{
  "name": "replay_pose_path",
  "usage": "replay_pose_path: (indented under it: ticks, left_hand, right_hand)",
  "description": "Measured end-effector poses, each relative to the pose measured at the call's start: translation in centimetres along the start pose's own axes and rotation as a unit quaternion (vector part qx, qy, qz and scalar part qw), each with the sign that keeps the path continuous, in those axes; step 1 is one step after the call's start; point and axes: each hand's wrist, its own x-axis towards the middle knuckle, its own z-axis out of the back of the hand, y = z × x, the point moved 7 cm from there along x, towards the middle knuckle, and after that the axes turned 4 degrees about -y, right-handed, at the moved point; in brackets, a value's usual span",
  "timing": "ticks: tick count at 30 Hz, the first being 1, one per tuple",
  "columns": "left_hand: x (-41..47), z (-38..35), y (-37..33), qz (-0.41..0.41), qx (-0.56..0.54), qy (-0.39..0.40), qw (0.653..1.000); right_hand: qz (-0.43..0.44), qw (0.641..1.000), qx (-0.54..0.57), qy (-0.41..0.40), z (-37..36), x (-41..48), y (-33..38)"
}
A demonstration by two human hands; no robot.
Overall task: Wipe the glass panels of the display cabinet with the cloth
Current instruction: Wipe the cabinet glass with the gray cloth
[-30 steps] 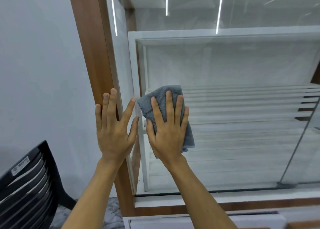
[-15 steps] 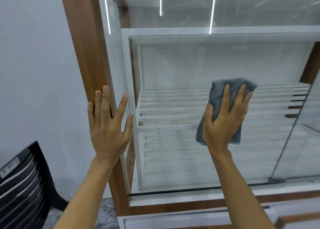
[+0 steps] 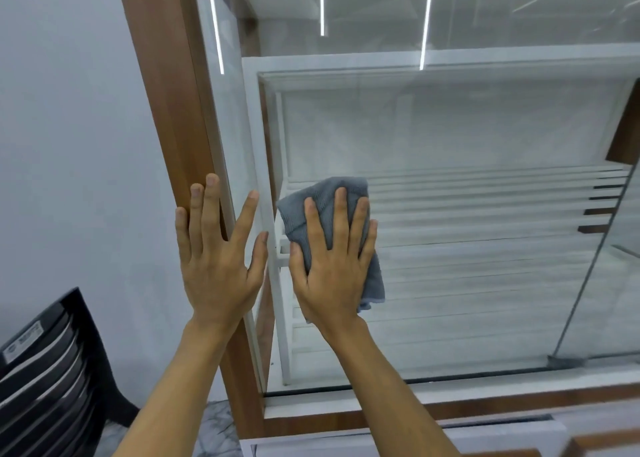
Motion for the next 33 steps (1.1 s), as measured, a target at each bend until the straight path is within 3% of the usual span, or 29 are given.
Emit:
replay_pose_path:
  ticks: [7, 15, 17, 21, 26, 29, 33]
  left_hand:
    - [-0.1, -0.1, 0.1, 0.004, -0.015, 0.002, 1.0]
    - [0.1, 0.5, -0.7, 0.049, -0.074, -0.003, 0.996]
    - [0.4, 0.6, -2.7, 0.073, -0.123, -0.008, 0.99]
    - [1.5, 0.2, -11.4, 0.01, -0.159, -0.038, 0.987]
    - [3.0, -3.0, -21.2, 0.005, -0.194, -0.016, 0.981]
    - [2.8, -5.1, -24.0, 0.017, -0.171, -0.001, 0.985]
    - [2.0, -6.4, -24.3, 0.032, -0.126, 0.001, 0.991]
  right_hand:
    - [0.071, 0.997, -0.029, 0.012, 0.7, 1.7, -1.5]
    - [0.007, 0.999, -0.033, -0.042, 6.4, 6.6, -13.9]
    - [-0.01, 0.998, -0.033, -0.046, 7.9, 7.4, -17.8]
    - [-0.048, 0.997, -0.02, -0.061, 11.0, 8.2, -25.7]
    - [-0.092, 0.993, -0.021, -0.07, 13.6, 8.0, -34.4]
    - [-0.071, 0.995, -0.022, -0.066, 13.8, 7.4, -36.5]
    - [-0.108, 0.991, -0.008, -0.078, 13.4, 6.3, -36.6]
